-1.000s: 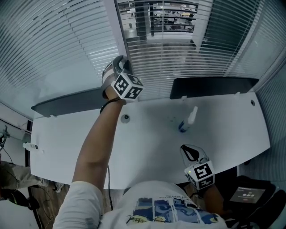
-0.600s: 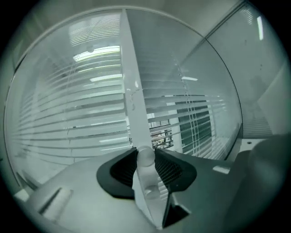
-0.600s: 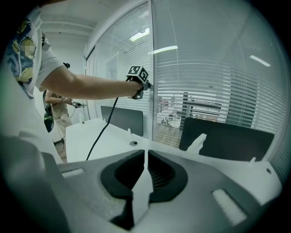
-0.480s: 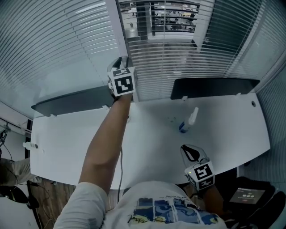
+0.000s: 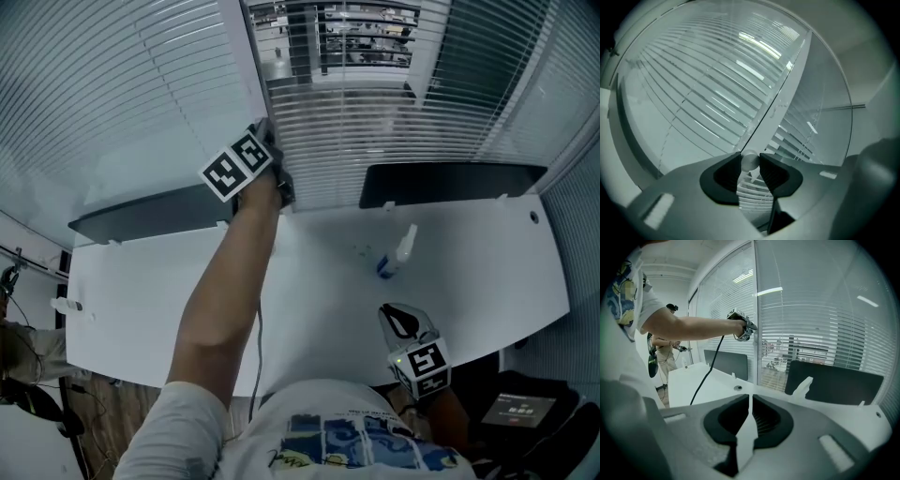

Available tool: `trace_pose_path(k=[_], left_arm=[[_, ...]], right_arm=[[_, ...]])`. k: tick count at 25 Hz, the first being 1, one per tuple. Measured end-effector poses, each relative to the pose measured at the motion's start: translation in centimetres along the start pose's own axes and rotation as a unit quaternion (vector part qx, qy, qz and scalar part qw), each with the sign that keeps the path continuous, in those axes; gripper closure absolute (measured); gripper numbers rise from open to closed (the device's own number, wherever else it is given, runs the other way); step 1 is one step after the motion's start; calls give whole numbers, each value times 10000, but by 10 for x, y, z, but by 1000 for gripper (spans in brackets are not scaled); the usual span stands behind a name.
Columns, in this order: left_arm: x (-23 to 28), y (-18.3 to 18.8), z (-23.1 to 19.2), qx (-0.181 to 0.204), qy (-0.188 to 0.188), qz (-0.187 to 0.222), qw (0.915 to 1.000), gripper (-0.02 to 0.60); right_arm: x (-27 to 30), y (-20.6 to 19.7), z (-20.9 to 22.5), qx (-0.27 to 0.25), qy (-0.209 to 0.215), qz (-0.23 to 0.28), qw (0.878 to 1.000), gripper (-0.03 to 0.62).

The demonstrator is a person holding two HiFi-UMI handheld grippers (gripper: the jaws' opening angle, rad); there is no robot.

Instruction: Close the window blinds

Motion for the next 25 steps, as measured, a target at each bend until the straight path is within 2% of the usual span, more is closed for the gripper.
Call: trace_pose_path(k=[3, 9, 13, 15, 18, 25], left_arm=[[2, 0, -1, -121, -33, -10, 9999, 451], [2, -1, -1, 31, -78, -27, 10000, 449], [3, -2, -2, 547, -97, -150, 9983, 437], [0, 0, -2, 959, -42, -173, 9952, 414], [-11, 3, -3, 1446, -13, -192, 9893, 413], [-64, -2, -9, 1910, -285, -376, 9805, 414]], right_arm=[[1, 1, 1, -1, 0, 17, 10000, 579], [-1, 1, 3, -27, 0, 27, 10000, 579], [-2, 1, 4, -56, -16, 40, 10000, 579], [-3, 2, 4, -82, -2, 38, 10000, 579], [-3, 6, 3, -148, 38, 46, 9999, 579], [1, 15, -6, -324, 204, 181, 9991, 579]])
Point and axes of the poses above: the fingertips, and each gripper's own axes: x forward along the fingers, z to its right, y out of its top, the point moved 3 cm from there along -x, backward along the fingers, and after that the axes turned 4 degrees about -x, right-handed, at the moved point
